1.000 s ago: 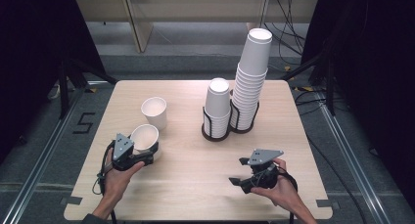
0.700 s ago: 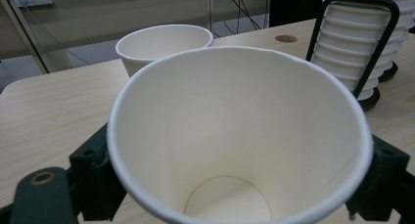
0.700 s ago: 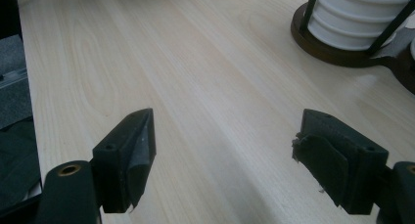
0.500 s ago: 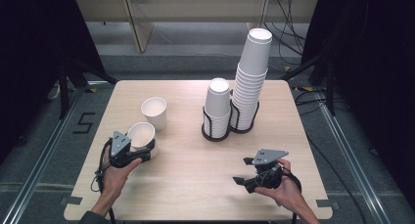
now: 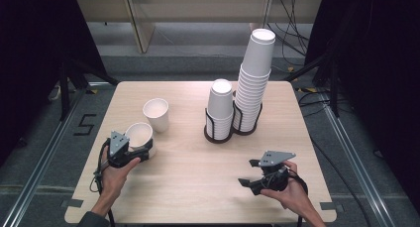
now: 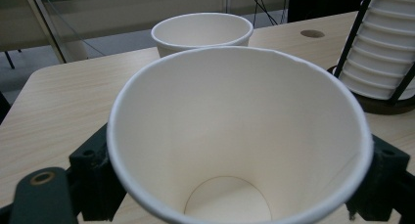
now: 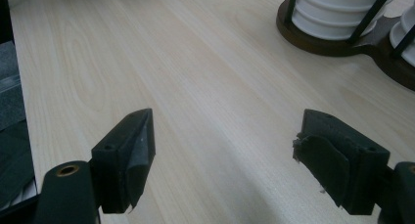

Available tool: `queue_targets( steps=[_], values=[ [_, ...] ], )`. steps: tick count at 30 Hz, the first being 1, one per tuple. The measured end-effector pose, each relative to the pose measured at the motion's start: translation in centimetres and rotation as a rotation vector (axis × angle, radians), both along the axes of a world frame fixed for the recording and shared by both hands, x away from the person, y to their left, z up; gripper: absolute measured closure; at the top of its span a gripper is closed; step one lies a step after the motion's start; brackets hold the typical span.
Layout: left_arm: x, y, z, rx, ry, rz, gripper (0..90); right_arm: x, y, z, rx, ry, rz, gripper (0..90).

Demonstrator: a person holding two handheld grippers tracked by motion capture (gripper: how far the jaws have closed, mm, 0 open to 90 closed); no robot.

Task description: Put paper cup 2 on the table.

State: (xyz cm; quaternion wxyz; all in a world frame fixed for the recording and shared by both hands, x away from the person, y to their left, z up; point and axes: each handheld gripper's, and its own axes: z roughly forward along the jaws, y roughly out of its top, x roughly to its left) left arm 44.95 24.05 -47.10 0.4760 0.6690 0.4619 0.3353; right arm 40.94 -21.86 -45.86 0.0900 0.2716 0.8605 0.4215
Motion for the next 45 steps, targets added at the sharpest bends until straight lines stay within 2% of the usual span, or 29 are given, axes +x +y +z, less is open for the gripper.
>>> queue_targets(
  steps=[4,6,8,10,13,16,23,28,31,33,37,40,41,45],
  values=[
    [0.2,0.1,-0.1,0.001,0.002,0.003,13.5,0.1,-0.1,-0.1,-0.001,-0.002,-0.007,22.5],
    [0.3,0.2,-0.1,0.006,0.005,0.005,13.5,-0.1,-0.1,0.0,0.005,0.018,-0.023,22.5],
    [0.4,0.3,-0.1,0.006,0.004,0.01,13.5,0.2,-0.3,-0.1,-0.003,0.002,-0.006,22.5],
    [0.5,0.4,-0.2,0.005,0.006,0.015,13.5,0.1,-0.3,-0.1,0.0,0.012,-0.005,22.5],
    [0.7,0.7,-0.2,0.014,0.01,0.03,13.4,0.1,-0.4,-0.1,-0.007,0.002,-0.011,22.6],
    [1.4,1.1,-0.2,0.008,0.01,0.048,13.4,0.2,-0.5,-0.1,-0.01,-0.005,-0.011,22.7],
    [3.0,1.8,-0.3,-0.008,0.009,0.087,13.2,0.2,-0.4,-0.1,-0.003,0.012,-0.007,22.8],
    [3.7,1.9,-0.5,0.002,0.025,0.095,13.1,0.2,-0.4,-0.2,-0.003,0.009,-0.004,22.7],
    [4.0,1.9,-0.5,0.002,0.02,0.098,13.0,0.2,-0.5,-0.2,-0.008,0.0,-0.008,22.7],
    [4.3,2.0,-0.5,0.003,0.025,0.104,12.9,0.2,-0.5,-0.2,-0.003,0.016,-0.005,22.7],
    [4.7,2.0,-0.7,0.002,0.028,0.115,12.8,0.2,-0.4,-0.2,-0.002,0.012,-0.002,22.7],
    [4.8,2.2,-0.9,0.006,0.046,0.119,12.3,0.2,-0.4,-0.2,-0.008,0.005,-0.001,22.7],
    [4.9,2.1,-1.0,0.006,0.037,0.118,11.9,0.2,-0.4,-0.2,-0.008,-0.002,0.001,22.7],
    [4.8,2.0,-1.0,0.012,0.043,0.113,10.4,0.2,-0.4,-0.2,-0.005,0.006,0.004,22.7]
  ],
)
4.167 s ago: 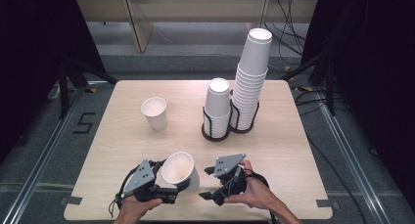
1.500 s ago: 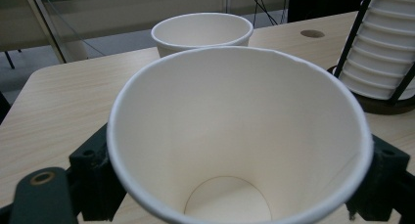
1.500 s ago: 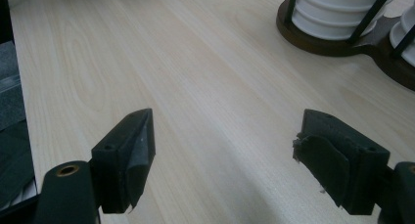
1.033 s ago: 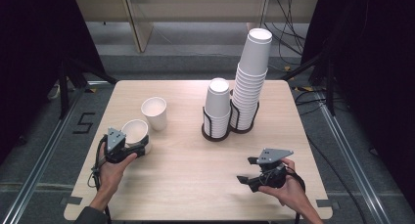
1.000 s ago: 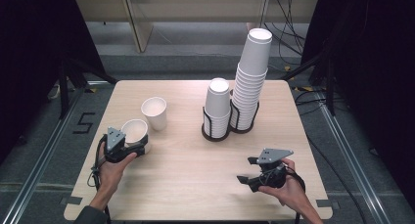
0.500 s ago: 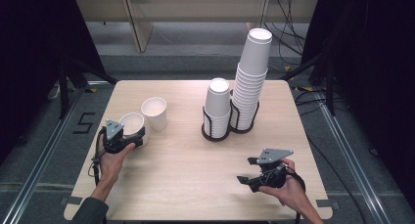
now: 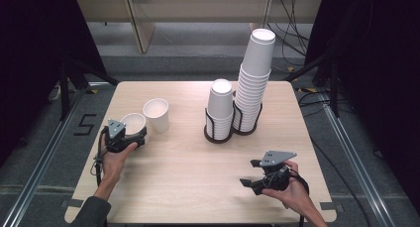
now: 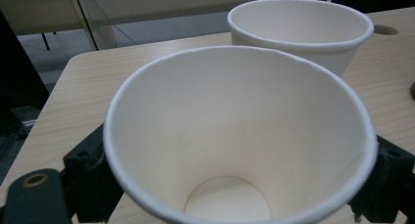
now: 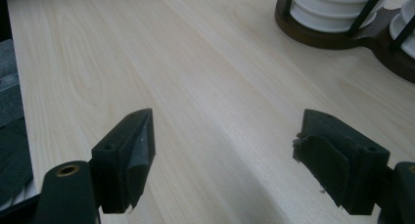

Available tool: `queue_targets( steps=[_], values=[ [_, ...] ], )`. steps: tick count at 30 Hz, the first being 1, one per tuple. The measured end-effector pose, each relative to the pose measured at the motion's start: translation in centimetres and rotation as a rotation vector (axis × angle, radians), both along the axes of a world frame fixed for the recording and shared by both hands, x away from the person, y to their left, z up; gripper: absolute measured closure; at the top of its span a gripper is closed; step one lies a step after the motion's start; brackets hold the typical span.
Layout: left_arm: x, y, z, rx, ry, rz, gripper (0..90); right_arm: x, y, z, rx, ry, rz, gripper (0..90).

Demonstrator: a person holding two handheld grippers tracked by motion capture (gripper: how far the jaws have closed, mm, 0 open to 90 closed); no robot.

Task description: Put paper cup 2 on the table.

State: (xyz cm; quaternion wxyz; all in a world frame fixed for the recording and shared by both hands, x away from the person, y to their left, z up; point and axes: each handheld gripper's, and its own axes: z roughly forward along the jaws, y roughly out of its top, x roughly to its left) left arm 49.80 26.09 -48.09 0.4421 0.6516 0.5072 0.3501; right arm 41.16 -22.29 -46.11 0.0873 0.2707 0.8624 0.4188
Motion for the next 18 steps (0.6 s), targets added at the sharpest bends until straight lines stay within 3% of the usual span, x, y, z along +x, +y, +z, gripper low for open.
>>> queue_targets(
  steps=[6,12,18],
  values=[
    [0.0,0.2,-0.7,-0.023,0.005,-0.013,11.1,-0.1,0.2,0.0,-0.003,0.014,0.009,22.7],
    [-0.2,0.6,-1.2,-0.031,0.0,-0.031,11.9,-0.1,0.0,0.1,-0.004,-0.005,0.005,22.6],
    [-0.1,0.9,-1.5,-0.04,0.026,-0.047,13.0,-0.2,0.1,0.1,-0.002,0.006,0.015,22.5]
  ],
)
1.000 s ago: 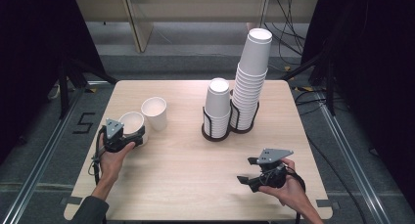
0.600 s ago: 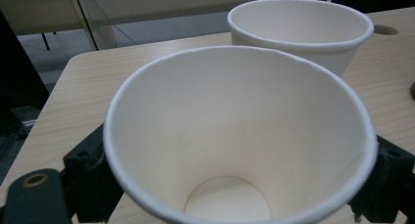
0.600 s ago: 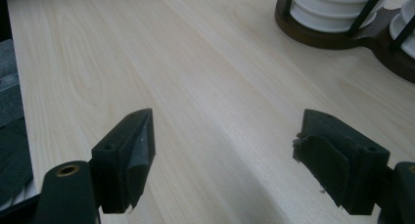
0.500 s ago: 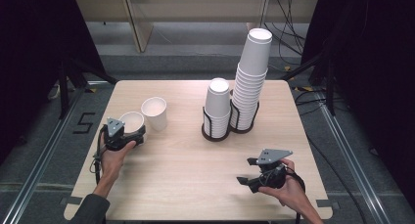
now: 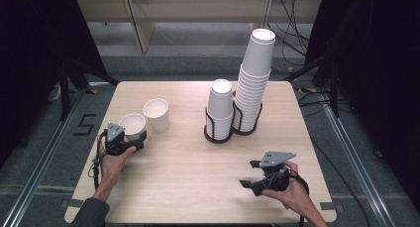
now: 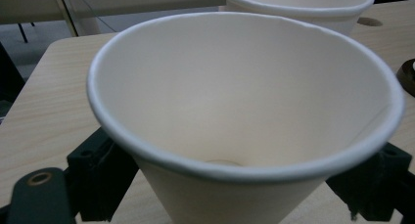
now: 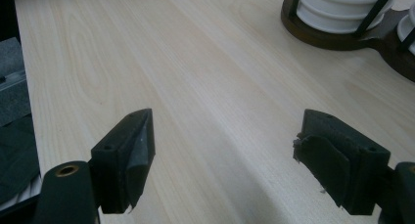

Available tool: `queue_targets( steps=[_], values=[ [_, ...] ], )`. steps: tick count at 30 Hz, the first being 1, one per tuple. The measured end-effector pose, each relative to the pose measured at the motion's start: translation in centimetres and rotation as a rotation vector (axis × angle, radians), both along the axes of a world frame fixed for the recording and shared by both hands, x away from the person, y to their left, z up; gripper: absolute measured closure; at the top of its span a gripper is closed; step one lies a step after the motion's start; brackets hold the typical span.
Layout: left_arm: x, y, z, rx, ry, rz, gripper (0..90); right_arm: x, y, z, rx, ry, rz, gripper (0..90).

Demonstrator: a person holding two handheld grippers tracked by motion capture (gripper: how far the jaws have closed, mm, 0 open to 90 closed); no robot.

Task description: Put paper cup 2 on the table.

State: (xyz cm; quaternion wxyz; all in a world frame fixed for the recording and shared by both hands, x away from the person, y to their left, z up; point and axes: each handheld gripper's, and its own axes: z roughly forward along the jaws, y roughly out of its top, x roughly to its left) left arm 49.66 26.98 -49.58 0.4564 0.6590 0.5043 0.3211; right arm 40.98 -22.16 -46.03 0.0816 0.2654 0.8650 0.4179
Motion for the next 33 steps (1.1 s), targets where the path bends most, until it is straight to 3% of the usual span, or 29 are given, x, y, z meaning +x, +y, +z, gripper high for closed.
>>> queue_targets(
  steps=[7,9,19,29,33],
  values=[
    [-0.4,0.1,-0.7,0.015,0.034,-0.003,14.2,-0.2,-0.1,0.0,0.005,0.018,-0.01,22.5],
    [-0.5,0.3,-0.9,0.014,0.036,0.005,14.2,-0.1,-0.2,0.0,0.001,-0.001,-0.001,22.5],
    [-1.9,0.7,-0.8,0.022,0.061,0.008,14.4,-0.2,-0.4,-0.1,-0.001,0.008,-0.003,22.3],
    [-3.6,1.0,-0.4,-0.011,0.06,0.039,14.4,-0.3,-0.7,-0.1,0.0,0.006,-0.009,22.3],
    [-4.5,0.6,-0.4,-0.014,0.063,0.019,14.4,-0.3,-0.8,-0.1,-0.005,0.0,-0.014,22.3]
  ],
)
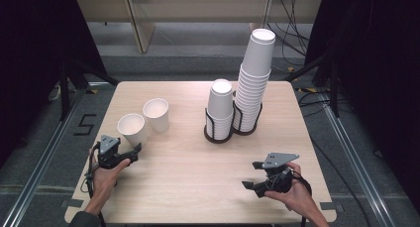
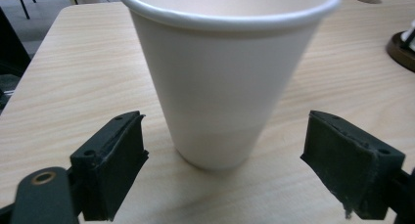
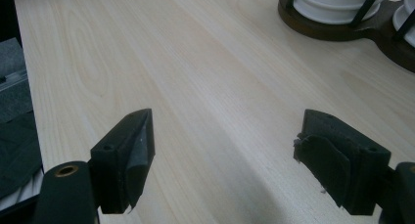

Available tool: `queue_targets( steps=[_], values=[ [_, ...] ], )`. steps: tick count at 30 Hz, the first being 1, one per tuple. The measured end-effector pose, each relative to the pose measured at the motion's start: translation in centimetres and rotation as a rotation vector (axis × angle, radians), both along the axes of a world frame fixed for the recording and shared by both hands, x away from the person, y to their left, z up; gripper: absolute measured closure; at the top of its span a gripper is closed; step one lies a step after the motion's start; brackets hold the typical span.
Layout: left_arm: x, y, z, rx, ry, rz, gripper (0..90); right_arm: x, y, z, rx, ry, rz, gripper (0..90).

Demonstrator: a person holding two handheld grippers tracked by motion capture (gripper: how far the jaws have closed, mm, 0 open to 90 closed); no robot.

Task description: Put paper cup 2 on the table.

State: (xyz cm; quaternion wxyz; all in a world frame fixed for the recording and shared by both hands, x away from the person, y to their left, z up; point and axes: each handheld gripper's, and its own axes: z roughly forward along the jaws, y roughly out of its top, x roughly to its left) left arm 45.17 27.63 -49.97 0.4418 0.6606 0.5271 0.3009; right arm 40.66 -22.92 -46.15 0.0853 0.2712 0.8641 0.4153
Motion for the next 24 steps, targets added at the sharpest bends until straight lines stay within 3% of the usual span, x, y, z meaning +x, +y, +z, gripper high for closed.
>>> queue_targets(
  steps=[7,14,24],
  values=[
    [-2.3,-1.1,0.7,-0.01,-0.003,-0.022,14.4,-0.1,-0.2,0.0,0.007,0.012,-0.01,22.3],
    [-4.2,-2.5,1.2,-0.073,-0.009,-0.062,14.4,0.0,-0.5,0.0,0.014,0.015,-0.039,21.9],
    [-6.7,-5.4,1.9,-0.076,-0.022,-0.155,14.5,-0.2,-0.6,-0.2,0.021,0.018,-0.033,21.3]
  ],
)
